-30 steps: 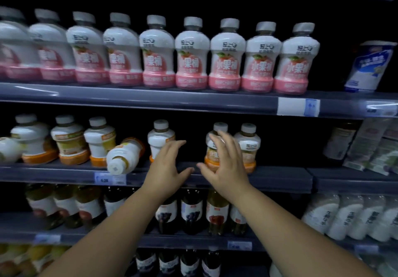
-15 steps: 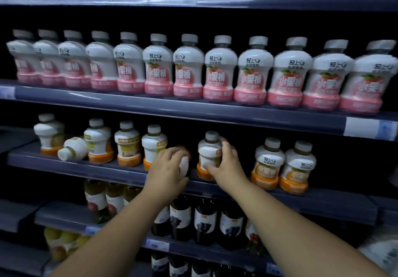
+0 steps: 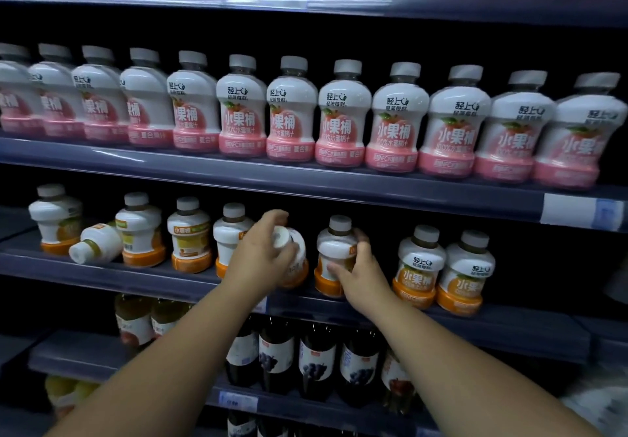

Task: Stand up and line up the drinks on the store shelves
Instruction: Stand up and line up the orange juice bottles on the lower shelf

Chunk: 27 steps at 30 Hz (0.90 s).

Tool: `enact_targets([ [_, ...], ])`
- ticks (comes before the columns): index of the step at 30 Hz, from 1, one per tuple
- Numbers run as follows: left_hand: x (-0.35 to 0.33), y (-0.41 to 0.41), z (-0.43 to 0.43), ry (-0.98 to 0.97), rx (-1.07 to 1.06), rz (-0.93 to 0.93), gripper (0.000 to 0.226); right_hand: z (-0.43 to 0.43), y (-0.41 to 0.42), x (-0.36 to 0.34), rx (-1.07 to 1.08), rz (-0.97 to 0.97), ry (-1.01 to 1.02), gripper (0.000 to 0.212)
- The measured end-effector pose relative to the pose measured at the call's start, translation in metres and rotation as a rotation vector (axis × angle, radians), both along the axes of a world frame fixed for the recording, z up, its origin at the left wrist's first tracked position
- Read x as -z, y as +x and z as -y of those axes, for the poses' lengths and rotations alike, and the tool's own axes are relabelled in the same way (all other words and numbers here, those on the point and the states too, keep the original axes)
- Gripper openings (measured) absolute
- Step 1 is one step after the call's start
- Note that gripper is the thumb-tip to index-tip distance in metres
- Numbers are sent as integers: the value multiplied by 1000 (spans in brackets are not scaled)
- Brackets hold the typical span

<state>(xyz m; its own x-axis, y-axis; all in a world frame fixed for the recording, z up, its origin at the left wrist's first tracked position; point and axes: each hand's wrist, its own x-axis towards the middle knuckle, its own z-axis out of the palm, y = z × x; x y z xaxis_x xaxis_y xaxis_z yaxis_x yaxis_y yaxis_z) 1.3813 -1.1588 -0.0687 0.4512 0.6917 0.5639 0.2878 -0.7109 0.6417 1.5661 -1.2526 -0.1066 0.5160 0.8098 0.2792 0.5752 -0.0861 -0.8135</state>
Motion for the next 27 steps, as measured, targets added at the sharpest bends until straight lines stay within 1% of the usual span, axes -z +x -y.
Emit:
enact_targets([
  [3,-5,10,-3,-71,-19,28,53,6,8,0,22,-42,24,87],
  [6,4,16,-8,-199,-30,112,38,3,9,4,61,-81,43,94],
  [8,9,19,-9,-290,2,146,39,0,6,8,66,-77,38,103],
  [11,10,23,-12,-316,48,116,48,-4,3,11,101,-19,32,110],
  [14,10,24,-20,-351,107,115,60,-5,3,14,128,-3,38,107],
  [18,16,22,-36,-407,182,126,63,-4,2,19,166,-7,16,105],
  [21,27,21,-45,-382,182,133,71,-4,2,19,190,-2,7,104],
  [23,36,21,-48,-391,195,89,89,-6,-1,20,198,-3,17,105],
  [25,45,25,-51,-400,175,20,105,-8,-3,21,230,31,28,112],
  [26,49,28,-52,-407,152,4,106,-8,-2,21,241,33,29,114],
  [27,54,30,-55,-406,132,0,101,-8,0,22,240,25,34,115],
])
